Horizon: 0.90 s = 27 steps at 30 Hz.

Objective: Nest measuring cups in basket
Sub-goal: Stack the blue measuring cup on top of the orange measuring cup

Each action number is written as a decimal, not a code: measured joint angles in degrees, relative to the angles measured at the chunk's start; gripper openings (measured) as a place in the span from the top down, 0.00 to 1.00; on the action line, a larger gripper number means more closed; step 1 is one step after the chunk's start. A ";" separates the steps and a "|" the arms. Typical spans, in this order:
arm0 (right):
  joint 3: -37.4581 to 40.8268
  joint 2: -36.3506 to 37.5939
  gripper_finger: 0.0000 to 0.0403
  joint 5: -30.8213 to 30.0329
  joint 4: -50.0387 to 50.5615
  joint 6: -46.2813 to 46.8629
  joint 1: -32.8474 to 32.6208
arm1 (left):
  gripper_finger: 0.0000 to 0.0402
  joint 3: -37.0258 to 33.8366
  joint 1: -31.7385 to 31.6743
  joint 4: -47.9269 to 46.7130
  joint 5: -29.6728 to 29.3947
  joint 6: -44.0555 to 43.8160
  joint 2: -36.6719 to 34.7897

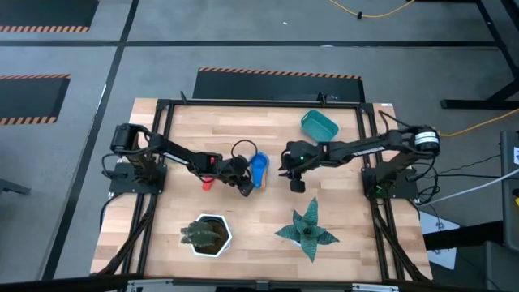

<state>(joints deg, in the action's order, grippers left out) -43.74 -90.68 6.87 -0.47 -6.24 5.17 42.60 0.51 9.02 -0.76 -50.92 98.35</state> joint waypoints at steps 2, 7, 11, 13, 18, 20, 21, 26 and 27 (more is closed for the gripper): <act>0.00 -1.52 0.74 1.72 -3.43 -0.01 0.00 | 0.75 0.03 0.00 0.58 -0.74 0.02 0.00; -0.01 -4.91 0.74 3.78 -9.61 -0.02 0.00 | 0.75 0.03 0.00 2.76 -1.26 -0.21 0.00; -0.05 -7.74 0.74 3.83 -12.43 -0.04 0.00 | 0.75 0.03 -0.12 2.88 -1.26 -2.88 0.00; -0.45 -8.91 0.74 3.85 -12.65 0.00 0.00 | 0.75 0.03 -0.15 3.59 -1.25 -3.01 0.00; -1.10 -10.27 0.74 4.54 -12.48 0.09 0.00 | 0.75 0.03 -0.15 5.09 -1.26 -3.15 0.00; -1.10 -10.27 0.74 6.31 -13.41 0.09 0.00 | 0.75 0.03 -0.16 5.26 -1.22 -3.15 0.00; -1.10 -10.18 0.74 7.11 -13.79 0.06 0.00 | 0.75 0.03 -0.17 5.28 -1.19 -3.19 0.00; -1.17 -10.14 0.74 9.75 -17.37 0.01 -0.02 | 0.75 0.03 -0.17 5.43 -1.12 -4.15 0.00; -1.17 -10.14 0.74 9.75 -17.42 0.00 -0.02 | 0.75 0.03 -0.17 5.43 -1.05 -4.15 0.00</act>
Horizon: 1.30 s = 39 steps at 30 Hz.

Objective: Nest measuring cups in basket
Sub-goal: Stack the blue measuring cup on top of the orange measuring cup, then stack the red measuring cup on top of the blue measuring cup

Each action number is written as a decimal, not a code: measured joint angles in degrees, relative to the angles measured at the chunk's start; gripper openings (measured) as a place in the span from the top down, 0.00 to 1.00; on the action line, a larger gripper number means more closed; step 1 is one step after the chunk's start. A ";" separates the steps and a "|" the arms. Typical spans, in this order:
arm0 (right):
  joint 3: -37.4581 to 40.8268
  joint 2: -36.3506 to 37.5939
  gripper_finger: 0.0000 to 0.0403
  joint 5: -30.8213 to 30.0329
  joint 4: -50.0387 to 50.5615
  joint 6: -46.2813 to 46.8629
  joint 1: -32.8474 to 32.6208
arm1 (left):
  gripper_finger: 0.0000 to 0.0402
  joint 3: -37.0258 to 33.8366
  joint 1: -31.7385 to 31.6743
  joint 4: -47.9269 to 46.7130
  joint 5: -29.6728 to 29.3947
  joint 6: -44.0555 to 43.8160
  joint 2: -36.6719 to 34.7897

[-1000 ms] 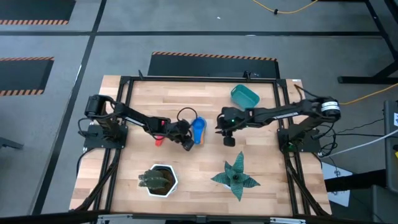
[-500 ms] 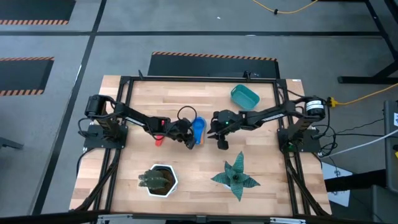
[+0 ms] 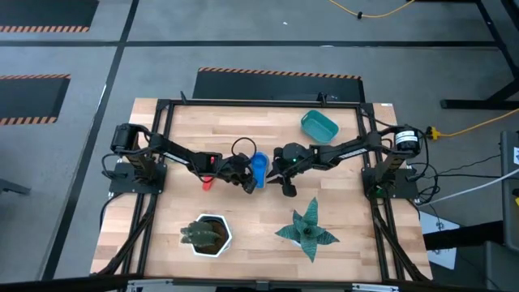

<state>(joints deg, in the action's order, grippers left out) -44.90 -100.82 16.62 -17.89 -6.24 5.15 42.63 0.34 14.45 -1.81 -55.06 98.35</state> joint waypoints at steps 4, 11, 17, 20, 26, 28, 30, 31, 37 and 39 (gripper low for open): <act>0.00 0.00 0.74 0.00 0.34 0.02 0.00 | 0.75 0.00 -0.07 -0.29 1.49 0.08 0.00; 0.00 0.22 0.74 0.00 1.57 0.08 0.04 | 0.75 -0.03 -0.74 -4.26 5.89 0.02 -0.63; 0.00 0.24 0.74 0.00 2.29 0.03 0.04 | 0.75 0.11 -2.61 -9.35 9.56 -0.27 -3.16; -0.02 0.26 0.74 0.00 2.62 0.04 0.04 | 0.75 -0.06 -3.43 -11.86 10.27 0.16 -5.85; -0.02 0.26 0.74 -0.02 2.84 0.00 0.10 | 0.76 0.00 -5.33 -17.93 8.92 2.13 -12.76; -0.02 0.26 0.74 -0.02 2.86 0.00 0.22 | 0.76 -0.02 -6.14 -19.78 8.19 3.07 -15.11; -0.02 0.26 0.74 -0.03 3.00 0.00 0.26 | 0.76 -0.01 -6.84 -22.38 6.93 3.83 -17.45; -0.02 0.26 0.74 -0.03 3.02 0.00 0.25 | 0.76 -0.01 -7.28 -23.66 6.27 4.40 -18.59; -0.02 0.26 0.74 -0.02 3.26 0.04 0.24 | 0.75 -0.02 -9.93 -33.50 1.89 6.33 -25.03; -0.02 0.27 0.74 -0.02 3.45 0.04 0.24 | 0.76 0.00 -10.48 -36.74 0.29 6.33 -26.27</act>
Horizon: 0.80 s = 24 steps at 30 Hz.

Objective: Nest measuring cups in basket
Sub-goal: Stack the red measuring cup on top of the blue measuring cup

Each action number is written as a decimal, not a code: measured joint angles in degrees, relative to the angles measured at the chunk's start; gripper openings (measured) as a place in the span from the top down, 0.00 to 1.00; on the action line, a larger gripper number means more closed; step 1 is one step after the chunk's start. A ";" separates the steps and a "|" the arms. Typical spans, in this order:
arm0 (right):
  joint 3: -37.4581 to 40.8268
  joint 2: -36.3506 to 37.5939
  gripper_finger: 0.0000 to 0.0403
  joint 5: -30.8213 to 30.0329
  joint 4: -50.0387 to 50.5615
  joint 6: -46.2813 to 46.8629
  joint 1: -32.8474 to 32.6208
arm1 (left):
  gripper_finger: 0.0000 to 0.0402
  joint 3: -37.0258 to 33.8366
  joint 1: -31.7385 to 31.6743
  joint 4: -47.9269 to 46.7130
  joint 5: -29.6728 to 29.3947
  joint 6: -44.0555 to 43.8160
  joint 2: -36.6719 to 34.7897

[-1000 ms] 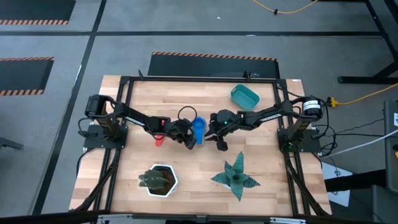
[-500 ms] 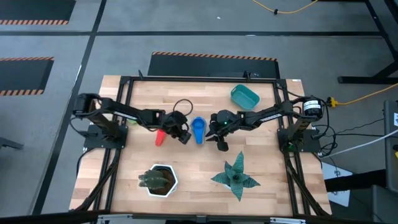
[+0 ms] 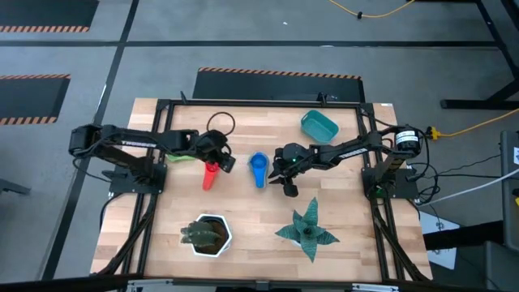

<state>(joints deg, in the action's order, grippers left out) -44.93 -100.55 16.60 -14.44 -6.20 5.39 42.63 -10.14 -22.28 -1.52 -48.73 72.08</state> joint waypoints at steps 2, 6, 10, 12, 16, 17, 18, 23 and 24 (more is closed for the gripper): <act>0.00 0.02 0.74 0.00 0.03 0.00 0.00 | 0.76 -0.02 -0.14 -3.75 -1.42 -0.02 -1.17; 0.00 0.02 0.74 0.00 0.03 -0.02 0.00 | 0.76 -0.04 0.06 -9.03 -3.31 -0.06 -1.30; 0.00 0.02 0.74 -0.02 0.05 -0.03 0.00 | 0.75 -0.04 0.62 -11.21 -4.52 -0.13 0.11; 0.00 0.02 0.74 -0.02 0.05 -0.04 0.00 | 0.76 -0.04 1.02 -10.68 -5.32 -0.13 1.05; 0.02 0.02 0.74 -0.02 0.06 -0.04 0.00 | 0.75 -0.04 1.64 -10.64 -6.29 -0.20 3.79; 0.02 0.02 0.74 -0.02 0.05 -0.04 0.00 | 0.75 -0.04 1.75 -10.37 -6.33 -0.20 4.52; 0.02 0.02 0.74 -0.02 0.07 -0.04 0.00 | 0.75 -0.04 1.90 -10.19 -6.31 -0.22 5.24; 0.02 0.02 0.74 -0.02 0.07 -0.09 0.00 | 0.75 -0.04 2.50 -10.04 -6.31 -0.33 8.58; 0.02 0.02 0.74 -0.02 0.07 -0.07 0.00 | 0.75 -0.04 2.48 -10.04 -6.31 -0.36 9.19</act>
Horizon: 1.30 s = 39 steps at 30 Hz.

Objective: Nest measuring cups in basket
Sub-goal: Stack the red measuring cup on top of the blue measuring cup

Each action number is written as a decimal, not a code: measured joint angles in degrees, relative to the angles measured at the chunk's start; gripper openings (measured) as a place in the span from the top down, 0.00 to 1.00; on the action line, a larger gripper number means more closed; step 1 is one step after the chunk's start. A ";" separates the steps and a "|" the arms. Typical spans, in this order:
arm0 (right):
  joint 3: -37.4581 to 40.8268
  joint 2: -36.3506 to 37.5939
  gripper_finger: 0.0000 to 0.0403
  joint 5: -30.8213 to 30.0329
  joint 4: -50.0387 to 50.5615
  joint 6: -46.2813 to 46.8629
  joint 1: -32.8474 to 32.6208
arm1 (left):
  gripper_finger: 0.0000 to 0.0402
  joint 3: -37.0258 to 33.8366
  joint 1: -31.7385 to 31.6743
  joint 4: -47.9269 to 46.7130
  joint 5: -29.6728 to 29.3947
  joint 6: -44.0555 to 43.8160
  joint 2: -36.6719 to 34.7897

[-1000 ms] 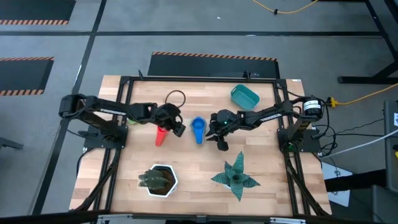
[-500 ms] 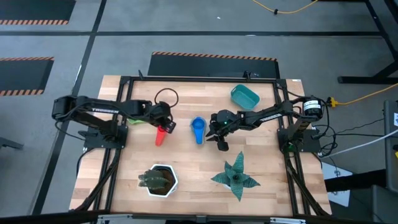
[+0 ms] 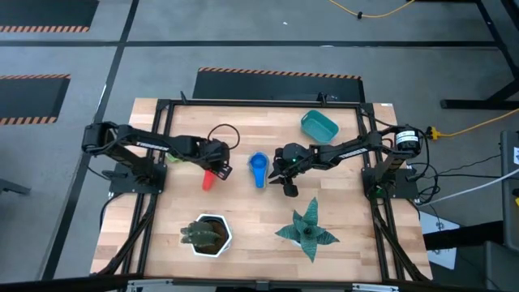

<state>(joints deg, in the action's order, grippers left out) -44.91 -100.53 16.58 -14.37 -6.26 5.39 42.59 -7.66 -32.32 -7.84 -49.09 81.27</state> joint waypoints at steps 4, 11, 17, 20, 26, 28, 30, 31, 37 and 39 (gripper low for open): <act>0.00 0.00 0.74 0.00 0.00 -0.02 0.00 | 0.75 0.00 -0.02 0.25 -0.02 -0.15 2.22; 0.00 0.00 0.74 0.00 0.00 -0.02 0.00 | 0.75 0.00 -0.02 0.68 0.00 -0.21 4.32; 0.00 0.00 0.74 -0.01 0.00 -0.03 0.00 | 0.75 0.00 -0.02 0.86 0.01 -0.23 4.38; 0.00 0.00 0.74 -0.01 0.00 -0.03 0.00 | 0.75 0.00 -0.02 0.84 0.02 -0.24 4.38; 0.00 0.00 0.74 -0.02 0.00 -0.04 0.00 | 0.76 0.00 -0.02 0.86 0.02 -0.32 4.38; 0.00 0.00 0.74 -0.02 0.00 -0.04 0.00 | 0.79 0.00 -0.02 0.86 0.02 -0.32 4.38; 0.00 0.03 0.74 0.00 0.00 -0.02 0.00 | 0.83 0.00 -0.02 0.86 0.02 -0.32 4.36; 0.02 0.25 0.74 0.00 0.17 0.02 0.00 | 0.85 0.00 -0.02 0.86 0.02 -0.33 4.36; 0.09 4.66 0.74 -1.11 3.09 -1.46 0.35 | 0.98 0.09 -0.02 2.35 0.14 -0.47 4.27; 0.07 7.28 0.74 -2.97 6.21 -2.96 0.80 | 0.97 0.09 -0.03 3.72 0.72 -0.47 4.27</act>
<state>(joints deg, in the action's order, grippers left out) -44.84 -93.26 13.60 -8.16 -9.22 6.19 42.68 -7.69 -28.60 -7.11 -49.56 85.54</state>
